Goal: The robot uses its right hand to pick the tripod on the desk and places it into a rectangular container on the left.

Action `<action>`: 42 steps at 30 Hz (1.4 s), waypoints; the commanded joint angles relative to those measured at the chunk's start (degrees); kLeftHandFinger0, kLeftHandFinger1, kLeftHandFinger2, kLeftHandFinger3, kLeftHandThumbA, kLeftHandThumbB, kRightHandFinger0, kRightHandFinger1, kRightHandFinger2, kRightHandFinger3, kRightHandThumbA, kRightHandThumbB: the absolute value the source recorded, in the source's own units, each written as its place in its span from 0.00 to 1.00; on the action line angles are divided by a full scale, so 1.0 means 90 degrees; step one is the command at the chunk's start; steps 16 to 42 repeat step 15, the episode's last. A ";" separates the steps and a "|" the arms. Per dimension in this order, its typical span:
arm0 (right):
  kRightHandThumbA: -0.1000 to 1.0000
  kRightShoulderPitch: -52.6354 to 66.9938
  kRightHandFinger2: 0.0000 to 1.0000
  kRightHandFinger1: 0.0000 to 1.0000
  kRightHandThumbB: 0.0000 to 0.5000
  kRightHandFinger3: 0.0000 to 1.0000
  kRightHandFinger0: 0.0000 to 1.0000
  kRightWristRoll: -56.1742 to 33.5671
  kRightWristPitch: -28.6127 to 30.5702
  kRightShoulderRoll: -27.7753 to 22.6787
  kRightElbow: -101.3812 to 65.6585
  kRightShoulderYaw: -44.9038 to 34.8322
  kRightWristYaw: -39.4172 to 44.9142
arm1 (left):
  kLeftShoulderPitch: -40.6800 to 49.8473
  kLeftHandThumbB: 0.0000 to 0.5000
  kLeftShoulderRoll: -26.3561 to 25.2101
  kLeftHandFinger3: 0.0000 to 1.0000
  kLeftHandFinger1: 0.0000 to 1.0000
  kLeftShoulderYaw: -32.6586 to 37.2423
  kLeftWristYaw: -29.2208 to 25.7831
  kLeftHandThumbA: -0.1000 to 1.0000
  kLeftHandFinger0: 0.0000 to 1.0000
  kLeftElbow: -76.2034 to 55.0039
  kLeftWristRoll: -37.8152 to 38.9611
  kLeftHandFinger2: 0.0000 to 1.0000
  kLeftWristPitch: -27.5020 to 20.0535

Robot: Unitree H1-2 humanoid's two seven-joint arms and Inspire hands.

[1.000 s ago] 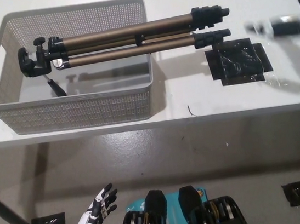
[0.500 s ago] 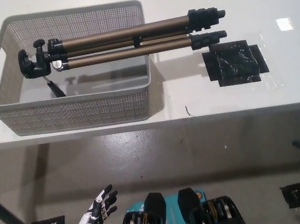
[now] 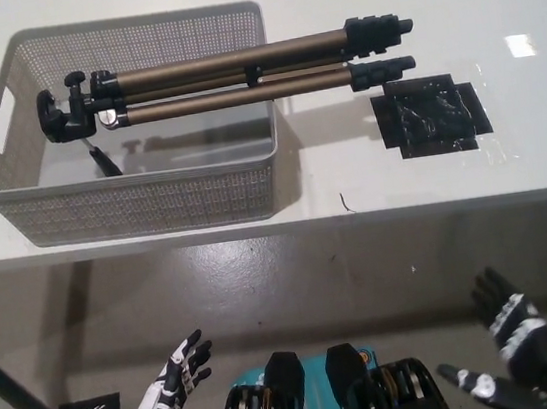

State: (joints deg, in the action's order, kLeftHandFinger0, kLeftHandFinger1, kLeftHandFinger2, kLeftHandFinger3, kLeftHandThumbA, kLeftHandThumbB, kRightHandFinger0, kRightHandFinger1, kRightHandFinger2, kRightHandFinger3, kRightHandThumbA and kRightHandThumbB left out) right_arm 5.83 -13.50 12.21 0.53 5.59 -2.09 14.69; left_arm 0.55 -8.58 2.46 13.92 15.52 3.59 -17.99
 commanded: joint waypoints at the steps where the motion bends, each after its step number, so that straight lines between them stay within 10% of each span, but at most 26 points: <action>1: 1.00 -0.0261 1.00 1.00 0.51 1.00 1.00 -0.0544 0.0573 0.0043 0.0360 0.0110 0.0515 | -0.0065 0.55 0.0020 1.00 1.00 -0.0085 -0.0199 1.00 1.00 -0.0237 -0.0107 1.00 -0.0336; 7: 1.00 -0.0607 1.00 1.00 0.60 1.00 1.00 -0.0374 0.0420 0.0168 0.0613 0.0340 0.0483 | -0.0140 0.56 0.0015 1.00 1.00 -0.0068 -0.0269 1.00 1.00 -0.0229 -0.0248 1.00 -0.0410; 15: 1.00 -0.0887 1.00 1.00 0.43 1.00 1.00 -0.0006 0.0442 0.0175 0.0884 0.0558 0.0304 | -0.0239 0.56 0.0002 1.00 1.00 -0.0057 -0.0306 1.00 1.00 -0.0276 -0.0346 1.00 -0.0326; 42: 1.00 -0.0887 1.00 1.00 0.43 1.00 1.00 -0.0006 0.0442 0.0175 0.0884 0.0558 0.0304 | -0.0239 0.56 0.0002 1.00 1.00 -0.0057 -0.0306 1.00 1.00 -0.0276 -0.0346 1.00 -0.0326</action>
